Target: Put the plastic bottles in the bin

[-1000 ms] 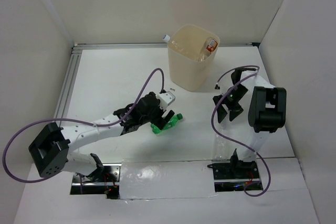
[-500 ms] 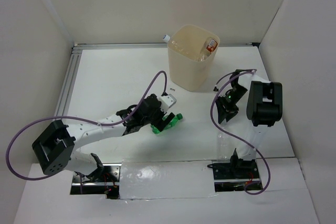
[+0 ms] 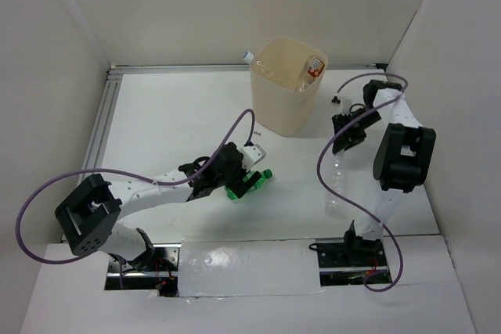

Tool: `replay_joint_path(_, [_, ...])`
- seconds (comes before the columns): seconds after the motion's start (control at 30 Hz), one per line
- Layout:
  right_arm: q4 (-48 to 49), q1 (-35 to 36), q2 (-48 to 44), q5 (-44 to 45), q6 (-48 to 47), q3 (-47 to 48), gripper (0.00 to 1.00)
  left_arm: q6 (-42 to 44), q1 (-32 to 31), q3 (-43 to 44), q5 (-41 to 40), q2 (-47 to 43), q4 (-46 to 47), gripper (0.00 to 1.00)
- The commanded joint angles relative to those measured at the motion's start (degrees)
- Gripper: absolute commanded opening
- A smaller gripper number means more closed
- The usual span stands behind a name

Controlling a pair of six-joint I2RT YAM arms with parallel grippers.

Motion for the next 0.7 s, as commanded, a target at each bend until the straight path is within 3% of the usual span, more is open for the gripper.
replay_joint_path(0.0, [-3.16,-0.83,-8.57,-3.98,-6.91,7.41,0.00,3.04,0.81,1.61,1.98,0.84,2.47,0.99])
replay_joint_path(0.17, [0.77,-2.14,-14.74,-9.60,-11.23,17.60,0.00,4.18,0.82,2.66,4.35,1.89,1.33,0.99])
replay_joint_path(0.33, [21.33,-2.68,-24.31,-9.61,-0.87,17.53,0.00,4.70,0.82,2.67,7.69,2.50,0.01,0.99])
replay_joint_path(0.57, [45.22,-2.68,-27.23,1.19,9.85,24.82,0.00,4.71,0.82,3.20,7.69,5.14,-1.39,0.99])
replay_joint_path(0.67, [51.14,-2.68,-26.44,3.05,16.53,30.00,0.00,4.18,0.82,3.20,7.17,6.81,-0.79,0.99])
